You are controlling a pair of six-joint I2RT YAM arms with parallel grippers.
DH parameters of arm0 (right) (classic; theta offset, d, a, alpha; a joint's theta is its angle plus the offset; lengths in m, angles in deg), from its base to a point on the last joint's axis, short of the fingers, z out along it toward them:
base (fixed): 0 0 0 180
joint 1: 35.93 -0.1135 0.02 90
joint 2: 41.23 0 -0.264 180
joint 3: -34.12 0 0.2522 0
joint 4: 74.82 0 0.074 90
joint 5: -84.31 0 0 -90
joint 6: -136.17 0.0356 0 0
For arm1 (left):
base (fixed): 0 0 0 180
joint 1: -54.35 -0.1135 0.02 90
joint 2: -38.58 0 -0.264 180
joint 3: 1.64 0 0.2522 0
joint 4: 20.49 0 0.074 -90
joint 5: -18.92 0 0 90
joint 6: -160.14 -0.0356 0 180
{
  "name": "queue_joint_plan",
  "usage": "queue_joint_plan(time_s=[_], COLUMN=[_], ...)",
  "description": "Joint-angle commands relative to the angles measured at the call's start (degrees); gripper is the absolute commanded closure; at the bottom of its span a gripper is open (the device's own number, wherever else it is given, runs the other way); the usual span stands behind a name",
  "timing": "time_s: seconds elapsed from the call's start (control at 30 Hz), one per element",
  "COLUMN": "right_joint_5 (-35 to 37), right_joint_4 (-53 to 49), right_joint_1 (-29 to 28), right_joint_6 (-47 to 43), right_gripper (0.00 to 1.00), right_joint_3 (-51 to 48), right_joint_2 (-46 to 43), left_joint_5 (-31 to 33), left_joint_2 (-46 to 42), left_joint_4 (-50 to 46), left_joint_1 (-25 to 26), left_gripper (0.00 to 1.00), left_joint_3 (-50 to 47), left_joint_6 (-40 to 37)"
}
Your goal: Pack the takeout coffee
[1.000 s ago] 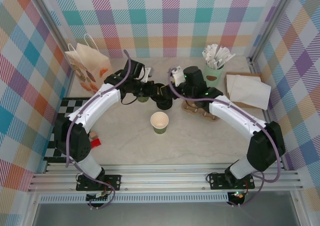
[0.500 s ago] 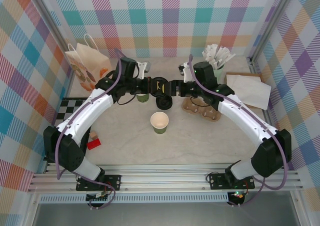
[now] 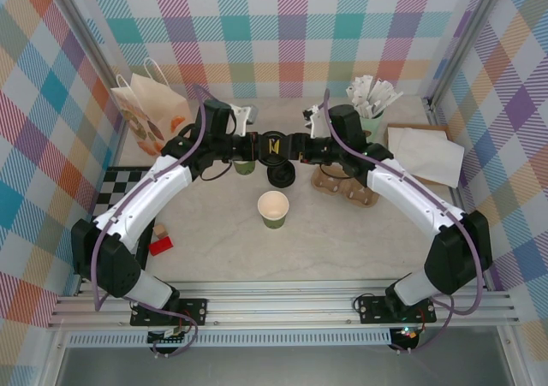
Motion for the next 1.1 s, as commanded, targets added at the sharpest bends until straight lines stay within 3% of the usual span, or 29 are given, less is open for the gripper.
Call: queue_joint_plan(time_s=[0.0, 0.13, 0.2, 0.3, 0.63, 0.8, 0.87, 1.07], right_joint_5=[-2.2, -1.9, -0.5, 1.7, 2.6, 6.3, 7.6, 10.7], right_joint_4=[3.3, 4.3, 3.7, 2.3, 6.3, 13.4, 15.7, 28.1], right_joint_1=[-0.1, -0.1, -0.1, -0.1, -0.1, -0.2, -0.3, -4.2], right_joint_6=[0.5, -0.2, -0.9, -2.1, -8.1, -25.4, -35.5, -71.0], right_gripper=[0.66, 0.83, 0.87, 0.90, 0.92, 0.91, 0.91, 0.91], right_joint_3=[-1.8, -2.1, -2.0, -1.7, -3.4, -6.6, -7.0, -10.2], right_joint_2=[-0.1, -0.8, -1.4, -1.8, -2.7, -6.6, -7.9, -10.1], left_joint_5=[-1.5, -3.0, -3.9, -3.2, -6.8, -3.9, -2.2, -3.9], left_joint_2=[-2.1, -2.8, -3.9, -6.5, -12.4, -14.8, -15.7, -12.8], left_joint_4=[2.3, 1.9, 1.2, -0.3, 6.3, 6.9, 5.4, -6.5], left_joint_1=[-0.5, -0.6, -0.6, -0.8, -3.8, -5.1, -6.1, -7.5], left_gripper=[0.96, 0.88, 0.75, 0.62, 0.35, 0.05, 0.00, 0.00], left_joint_3=[-0.9, -1.2, -1.7, -2.9, -7.4, -7.1, -6.2, 1.0], left_joint_6=[1.0, 0.4, -0.8, -2.6, 2.2, 6.0, 8.2, 10.9])
